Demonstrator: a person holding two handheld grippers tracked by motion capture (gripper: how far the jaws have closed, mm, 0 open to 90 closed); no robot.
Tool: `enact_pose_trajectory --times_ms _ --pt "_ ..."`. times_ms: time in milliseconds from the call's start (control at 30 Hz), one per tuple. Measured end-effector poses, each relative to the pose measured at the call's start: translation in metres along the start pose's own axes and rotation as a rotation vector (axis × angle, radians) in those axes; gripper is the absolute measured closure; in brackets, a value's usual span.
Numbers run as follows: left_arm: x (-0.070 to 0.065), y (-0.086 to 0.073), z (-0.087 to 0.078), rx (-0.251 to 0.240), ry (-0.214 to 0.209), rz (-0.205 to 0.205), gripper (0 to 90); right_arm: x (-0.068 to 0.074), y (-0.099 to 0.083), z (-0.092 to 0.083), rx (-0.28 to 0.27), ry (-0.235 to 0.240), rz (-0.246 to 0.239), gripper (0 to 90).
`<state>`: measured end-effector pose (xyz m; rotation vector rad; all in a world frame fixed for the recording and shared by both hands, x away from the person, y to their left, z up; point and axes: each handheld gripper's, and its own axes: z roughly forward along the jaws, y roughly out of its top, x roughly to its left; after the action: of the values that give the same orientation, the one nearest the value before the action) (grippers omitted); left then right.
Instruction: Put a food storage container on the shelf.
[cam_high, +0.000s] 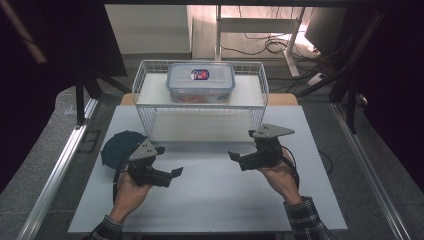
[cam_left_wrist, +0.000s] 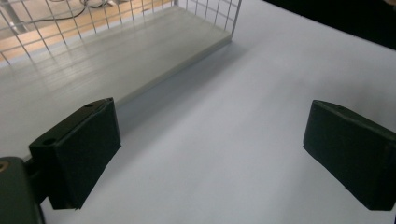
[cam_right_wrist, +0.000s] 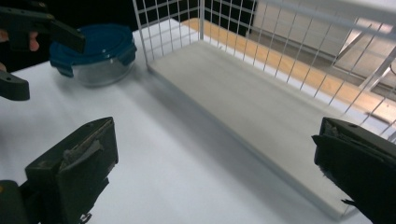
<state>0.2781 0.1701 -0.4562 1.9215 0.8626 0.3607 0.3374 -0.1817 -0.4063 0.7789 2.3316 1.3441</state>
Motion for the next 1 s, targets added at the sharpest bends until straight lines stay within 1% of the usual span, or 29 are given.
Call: enact_pose_trajectory --times_ms 67,133,167,200,233,333,467,533,633,667,767,900,1000 --pt "-0.002 -0.004 0.000 0.003 0.003 -0.001 3.9 0.001 -0.002 0.000 0.003 -0.003 -0.004 0.0" --pt "-0.006 -0.010 0.001 0.017 0.006 0.000 4.4 0.003 -0.009 -0.001 0.013 -0.001 -0.001 0.0" --pt "-0.008 -0.012 0.002 0.024 0.007 0.005 4.5 0.004 -0.013 -0.003 0.020 0.008 0.011 0.0" --pt "-0.010 -0.015 0.004 0.035 0.013 0.015 4.5 0.004 -0.013 -0.003 0.020 0.008 0.011 0.0" --pt "-0.013 -0.017 0.006 0.045 0.019 0.024 4.5 0.005 -0.015 -0.004 0.018 0.009 0.021 0.0" --pt "-0.016 -0.022 0.008 0.051 0.010 0.021 4.5 0.009 -0.020 -0.006 0.013 0.019 0.033 0.0" --pt "-0.018 -0.031 0.009 0.048 0.011 0.003 4.6 0.016 -0.029 -0.007 0.011 0.027 0.045 0.0" --pt "-0.019 -0.034 0.009 0.058 0.014 0.011 4.6 0.020 -0.035 -0.006 0.020 0.024 0.039 0.0" --pt "-0.021 -0.040 0.008 0.064 0.026 0.027 4.5 0.022 -0.042 -0.006 0.038 0.035 0.070 0.3" --pt "-0.022 -0.041 0.008 0.063 0.028 0.025 4.5 0.023 -0.046 -0.007 0.041 0.032 0.077 0.6" --pt "-0.023 -0.048 0.010 0.075 0.035 0.029 4.3 0.026 -0.056 -0.006 0.060 0.028 0.076 1.1" --pt "-0.026 -0.055 0.012 0.096 0.049 0.041 4.2 0.026 -0.070 -0.007 0.073 0.021 0.081 1.6" --pt "-0.025 -0.061 0.013 0.102 0.037 0.027 4.6 0.025 -0.082 -0.008 0.080 0.000 0.077 1.8"
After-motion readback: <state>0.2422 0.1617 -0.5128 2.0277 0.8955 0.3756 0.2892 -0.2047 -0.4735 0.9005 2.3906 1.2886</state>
